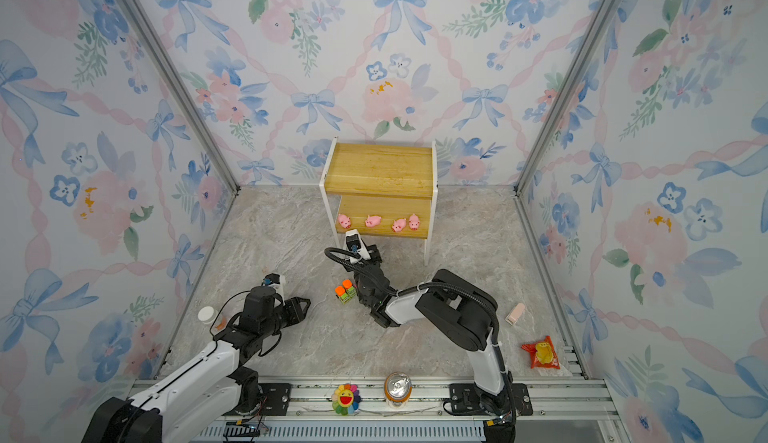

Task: Place and organize the plastic toys onto the shelf
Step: 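Withdraw the right gripper from the shelf toward the toy trucks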

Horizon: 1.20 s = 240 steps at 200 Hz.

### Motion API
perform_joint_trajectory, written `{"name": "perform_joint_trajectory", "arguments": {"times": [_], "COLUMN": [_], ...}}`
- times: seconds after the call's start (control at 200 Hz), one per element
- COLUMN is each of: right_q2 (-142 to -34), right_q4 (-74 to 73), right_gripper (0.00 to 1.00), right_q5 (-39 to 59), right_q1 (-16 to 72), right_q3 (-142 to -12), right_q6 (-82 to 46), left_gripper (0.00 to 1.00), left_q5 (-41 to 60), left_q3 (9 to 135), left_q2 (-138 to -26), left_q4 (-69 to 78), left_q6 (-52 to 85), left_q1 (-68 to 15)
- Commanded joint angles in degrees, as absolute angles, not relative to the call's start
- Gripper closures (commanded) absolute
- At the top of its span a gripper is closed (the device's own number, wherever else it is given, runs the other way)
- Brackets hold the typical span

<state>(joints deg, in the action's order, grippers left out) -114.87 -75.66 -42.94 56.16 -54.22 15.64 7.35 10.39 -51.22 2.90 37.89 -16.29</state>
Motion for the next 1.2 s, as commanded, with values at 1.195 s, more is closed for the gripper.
{"name": "perform_joint_trajectory", "arguments": {"times": [1.195], "right_q2": [-108.66], "right_q4": [-80.27], "right_gripper": [1.00], "right_q5": [-49.59], "right_q1": [55.39], "right_q3": [-48.25], "right_q6": [20.99], "left_gripper": [0.54], "left_q5": [3.24], "left_q3": [13.66], "left_q2": [-56.47], "left_q4": [3.54], "left_q6": [38.52], "left_q1": [-21.17]}}
